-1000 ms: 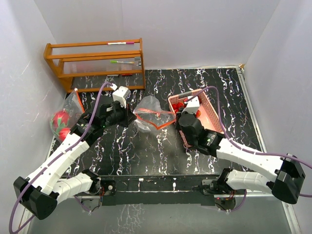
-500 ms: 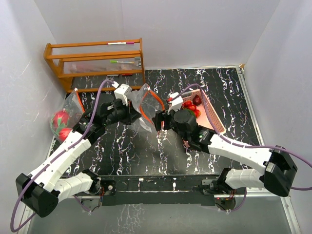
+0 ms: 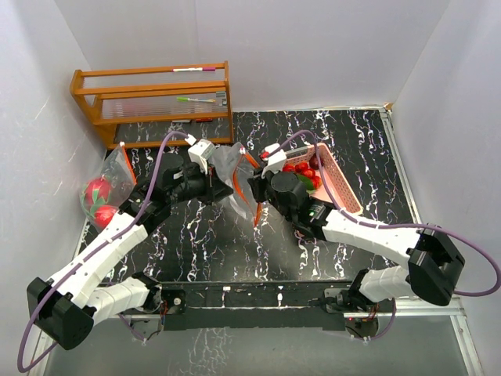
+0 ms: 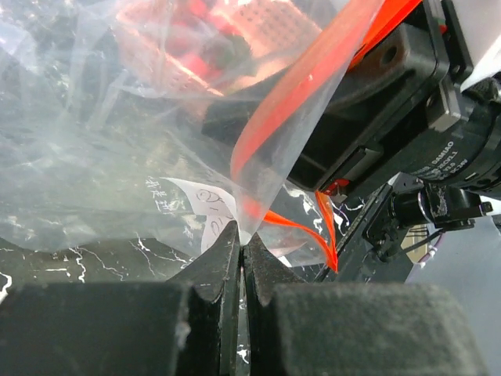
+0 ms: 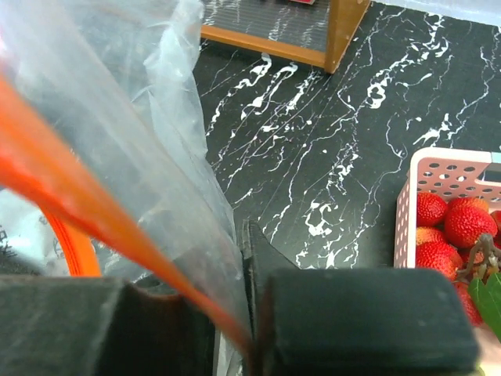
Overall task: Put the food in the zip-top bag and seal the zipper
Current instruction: Open the zipper of the food storage bag at the center of the board.
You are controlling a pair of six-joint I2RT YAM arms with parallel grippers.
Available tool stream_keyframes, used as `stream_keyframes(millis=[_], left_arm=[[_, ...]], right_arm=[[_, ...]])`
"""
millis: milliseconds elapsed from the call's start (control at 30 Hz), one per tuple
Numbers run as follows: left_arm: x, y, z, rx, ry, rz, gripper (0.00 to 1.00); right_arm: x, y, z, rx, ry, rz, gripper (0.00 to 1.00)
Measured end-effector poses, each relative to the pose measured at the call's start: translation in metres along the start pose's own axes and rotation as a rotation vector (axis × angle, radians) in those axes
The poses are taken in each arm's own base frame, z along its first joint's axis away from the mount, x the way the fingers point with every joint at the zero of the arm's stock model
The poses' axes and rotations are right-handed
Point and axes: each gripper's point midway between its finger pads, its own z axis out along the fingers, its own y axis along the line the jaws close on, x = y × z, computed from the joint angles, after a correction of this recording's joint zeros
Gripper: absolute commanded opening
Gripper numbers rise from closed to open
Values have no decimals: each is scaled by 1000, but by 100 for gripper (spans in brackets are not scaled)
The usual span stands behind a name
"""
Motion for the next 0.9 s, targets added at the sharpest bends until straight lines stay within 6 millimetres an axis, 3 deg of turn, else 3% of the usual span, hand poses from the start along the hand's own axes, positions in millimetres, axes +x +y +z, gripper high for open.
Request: stream_keyframes(millis=[133, 167, 200, 300, 367, 400, 633, 900], left_arm=[[1, 2, 0, -13, 1, -1, 0], [1, 4, -1, -22, 0, -2, 10], [1, 7, -1, -42, -2, -4, 27], [3, 15, -2, -90, 1, -15, 55], [3, 16, -3, -95, 1, -22, 93], [3, 15, -3, -92, -1, -27, 97], [-20, -7, -5, -9, -79, -81, 97], [-58, -17, -1, 16, -201, -177, 73]], right_arm=[[-6, -8, -2, 45, -23, 8, 10], [-8, -11, -4, 56, -31, 10, 10], [-9, -13, -6, 65, -37, 12, 10], [-14, -21, -16, 93, -62, 24, 9], [-17, -25, -19, 106, -74, 34, 10], [-18, -27, -21, 113, -80, 37, 10], [-20, -31, -22, 136, -89, 42, 9], [-14, -31, -18, 149, -75, 33, 9]])
